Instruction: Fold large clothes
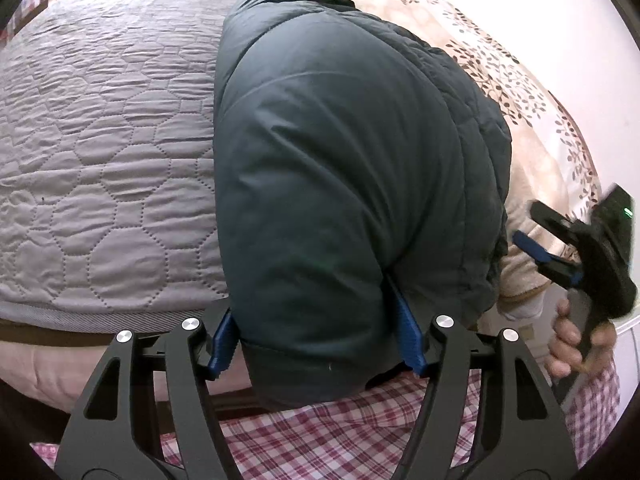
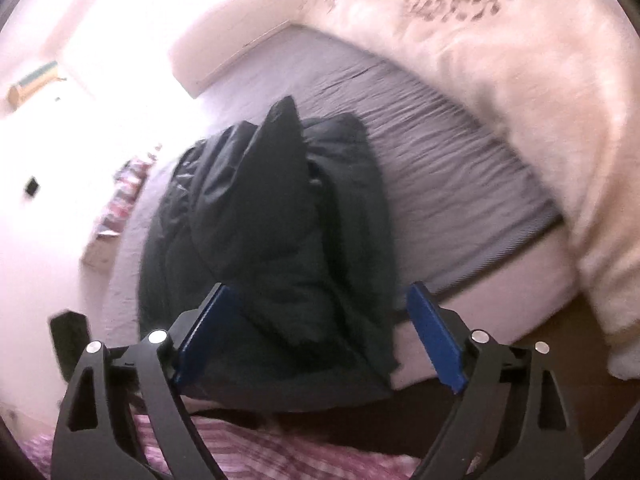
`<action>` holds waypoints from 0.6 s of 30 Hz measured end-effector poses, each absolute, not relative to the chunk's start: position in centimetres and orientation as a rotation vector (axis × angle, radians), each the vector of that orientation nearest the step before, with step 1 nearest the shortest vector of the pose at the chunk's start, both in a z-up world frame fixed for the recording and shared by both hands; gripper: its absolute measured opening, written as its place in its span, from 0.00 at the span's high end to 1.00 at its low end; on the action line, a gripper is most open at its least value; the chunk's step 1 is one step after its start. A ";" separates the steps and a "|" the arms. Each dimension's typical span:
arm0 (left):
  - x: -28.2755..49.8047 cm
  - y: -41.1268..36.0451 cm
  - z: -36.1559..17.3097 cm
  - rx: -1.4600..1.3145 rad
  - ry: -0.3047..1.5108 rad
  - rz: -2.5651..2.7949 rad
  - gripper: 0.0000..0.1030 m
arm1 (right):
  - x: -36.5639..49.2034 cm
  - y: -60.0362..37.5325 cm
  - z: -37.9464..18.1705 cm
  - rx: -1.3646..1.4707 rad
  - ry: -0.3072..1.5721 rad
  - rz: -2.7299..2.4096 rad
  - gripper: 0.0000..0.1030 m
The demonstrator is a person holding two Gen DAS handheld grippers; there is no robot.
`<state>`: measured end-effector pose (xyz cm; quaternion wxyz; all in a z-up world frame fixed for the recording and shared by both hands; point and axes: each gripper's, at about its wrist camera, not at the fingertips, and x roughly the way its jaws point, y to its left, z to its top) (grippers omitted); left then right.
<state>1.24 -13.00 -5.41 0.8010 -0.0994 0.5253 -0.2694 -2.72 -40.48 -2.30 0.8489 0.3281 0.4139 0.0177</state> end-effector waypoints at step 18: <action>0.8 -13.6 -4.1 -0.132 1.062 -0.591 0.43 | 2.8 -40.3 -10.1 0.887 1.018 0.235 0.52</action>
